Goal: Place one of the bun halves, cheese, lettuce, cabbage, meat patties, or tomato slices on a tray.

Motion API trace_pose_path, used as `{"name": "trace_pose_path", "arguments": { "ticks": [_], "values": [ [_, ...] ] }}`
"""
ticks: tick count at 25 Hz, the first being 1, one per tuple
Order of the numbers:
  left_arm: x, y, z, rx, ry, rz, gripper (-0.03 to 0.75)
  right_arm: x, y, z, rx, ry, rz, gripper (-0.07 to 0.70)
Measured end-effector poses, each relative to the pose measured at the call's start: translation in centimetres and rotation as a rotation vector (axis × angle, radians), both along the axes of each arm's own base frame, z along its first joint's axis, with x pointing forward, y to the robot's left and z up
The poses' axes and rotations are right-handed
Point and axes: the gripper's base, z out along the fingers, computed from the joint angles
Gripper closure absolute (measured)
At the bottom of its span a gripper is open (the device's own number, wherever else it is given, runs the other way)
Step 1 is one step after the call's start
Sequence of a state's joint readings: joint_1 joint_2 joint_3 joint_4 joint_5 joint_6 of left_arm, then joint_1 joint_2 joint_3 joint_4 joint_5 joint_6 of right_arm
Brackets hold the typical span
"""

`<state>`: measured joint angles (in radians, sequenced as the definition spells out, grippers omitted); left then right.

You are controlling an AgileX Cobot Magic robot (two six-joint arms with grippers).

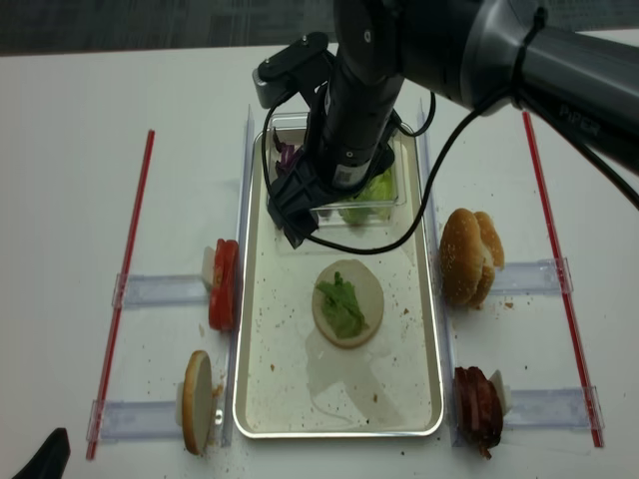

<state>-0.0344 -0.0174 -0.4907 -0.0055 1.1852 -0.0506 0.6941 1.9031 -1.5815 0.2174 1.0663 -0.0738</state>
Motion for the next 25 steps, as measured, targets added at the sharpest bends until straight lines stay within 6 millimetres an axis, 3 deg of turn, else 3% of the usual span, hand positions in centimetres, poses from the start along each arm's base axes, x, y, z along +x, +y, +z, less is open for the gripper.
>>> {"name": "trace_pose_path", "arguments": {
  "ticks": [3, 7, 10, 15, 20, 25],
  "values": [
    [0.0, 0.0, 0.0, 0.0, 0.0, 0.0, 0.097, 0.9, -1.0, 0.0, 0.0, 0.001, -0.038, -0.06],
    [0.0, 0.0, 0.0, 0.0, 0.0, 0.0, 0.097, 3.7, -4.8, 0.0, -0.006, 0.006, -0.158, -0.06],
    [0.0, 0.0, 0.0, 0.0, 0.0, 0.0, 0.097, 6.1, -8.9, 0.0, -0.026, -0.003, -0.274, -0.06],
    [0.0, 0.0, 0.0, 0.0, 0.0, 0.0, 0.097, 9.0, -17.6, -0.1, -0.061, 0.007, -0.5, -0.06],
    [0.0, 0.0, 0.0, 0.0, 0.0, 0.0, 0.097, 10.0, -24.6, -0.1, -0.075, 0.015, -0.671, -0.06],
    [0.0, 0.0, 0.0, 0.0, 0.0, 0.0, 0.097, 9.9, -27.1, -0.2, -0.09, 0.027, -0.705, -0.06]
  ]
}}
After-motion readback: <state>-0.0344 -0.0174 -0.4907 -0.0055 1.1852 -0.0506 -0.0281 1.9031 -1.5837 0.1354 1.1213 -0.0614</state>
